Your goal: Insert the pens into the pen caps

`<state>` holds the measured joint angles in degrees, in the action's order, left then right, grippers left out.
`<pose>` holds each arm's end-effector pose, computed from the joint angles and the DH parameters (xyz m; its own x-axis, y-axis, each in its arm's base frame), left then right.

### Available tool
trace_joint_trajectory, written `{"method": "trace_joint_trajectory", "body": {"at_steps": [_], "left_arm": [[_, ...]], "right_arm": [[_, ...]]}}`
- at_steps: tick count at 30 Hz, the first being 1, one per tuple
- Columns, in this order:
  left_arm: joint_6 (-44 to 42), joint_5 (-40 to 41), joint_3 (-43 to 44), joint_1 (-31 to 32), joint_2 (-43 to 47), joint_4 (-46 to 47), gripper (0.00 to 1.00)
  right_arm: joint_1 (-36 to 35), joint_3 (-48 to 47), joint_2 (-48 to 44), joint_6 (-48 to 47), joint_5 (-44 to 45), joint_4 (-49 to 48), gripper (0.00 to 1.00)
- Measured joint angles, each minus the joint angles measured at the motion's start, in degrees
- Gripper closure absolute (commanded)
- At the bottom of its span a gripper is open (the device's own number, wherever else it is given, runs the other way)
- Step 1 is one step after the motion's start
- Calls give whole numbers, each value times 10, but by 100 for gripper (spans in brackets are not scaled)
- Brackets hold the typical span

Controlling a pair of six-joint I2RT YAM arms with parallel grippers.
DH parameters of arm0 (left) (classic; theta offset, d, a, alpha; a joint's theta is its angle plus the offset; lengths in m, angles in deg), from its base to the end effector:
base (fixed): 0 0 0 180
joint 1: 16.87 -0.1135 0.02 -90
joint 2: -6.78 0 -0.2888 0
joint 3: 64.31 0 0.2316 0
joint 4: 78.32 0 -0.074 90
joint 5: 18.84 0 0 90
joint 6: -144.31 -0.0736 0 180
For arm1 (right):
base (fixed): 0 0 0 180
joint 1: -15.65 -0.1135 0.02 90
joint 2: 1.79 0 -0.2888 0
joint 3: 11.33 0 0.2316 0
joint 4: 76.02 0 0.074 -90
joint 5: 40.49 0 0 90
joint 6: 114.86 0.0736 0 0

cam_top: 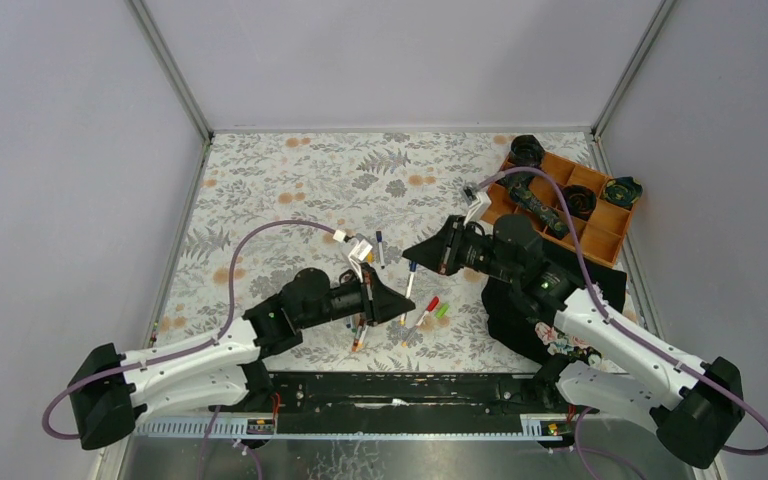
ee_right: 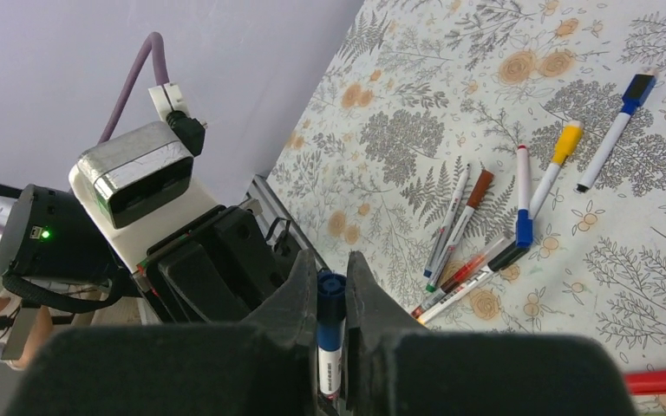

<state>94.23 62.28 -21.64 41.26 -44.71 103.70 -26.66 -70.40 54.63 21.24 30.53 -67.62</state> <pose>0.1037 -0.1884 0.2866 -0.6383 -0.1741 -0.7498 0.6655 0.3648 -0.6512 0.1573 0.1755 0.3504 -0.6825 0.3002 -0.6664 -0.5539 0.3825 0.7395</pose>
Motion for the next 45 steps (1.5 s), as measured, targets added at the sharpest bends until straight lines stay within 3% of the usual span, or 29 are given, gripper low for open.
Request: {"method": "trace_joint_trajectory", "body": {"at_steps": [10,15,21,29,39,45], "left_arm": [[-1,-128,17,-69,-61,-8,100],[-7,-162,24,-88,-76,-13,100],[-33,-143,27,-97,-76,-17,100],[-38,-35,29,-89,-71,-122,100],[30,71,35,3,-192,-221,100],[47,112,106,37,-283,-275,98]], "right_arm": [[11,76,-2,48,5,-75,100],[11,75,-3,49,25,-67,98],[-3,17,-13,1,77,50,44],[-26,-4,-40,-78,173,188,14],[-26,-5,-46,-90,253,233,10],[-26,14,-52,-80,265,243,10]]}}
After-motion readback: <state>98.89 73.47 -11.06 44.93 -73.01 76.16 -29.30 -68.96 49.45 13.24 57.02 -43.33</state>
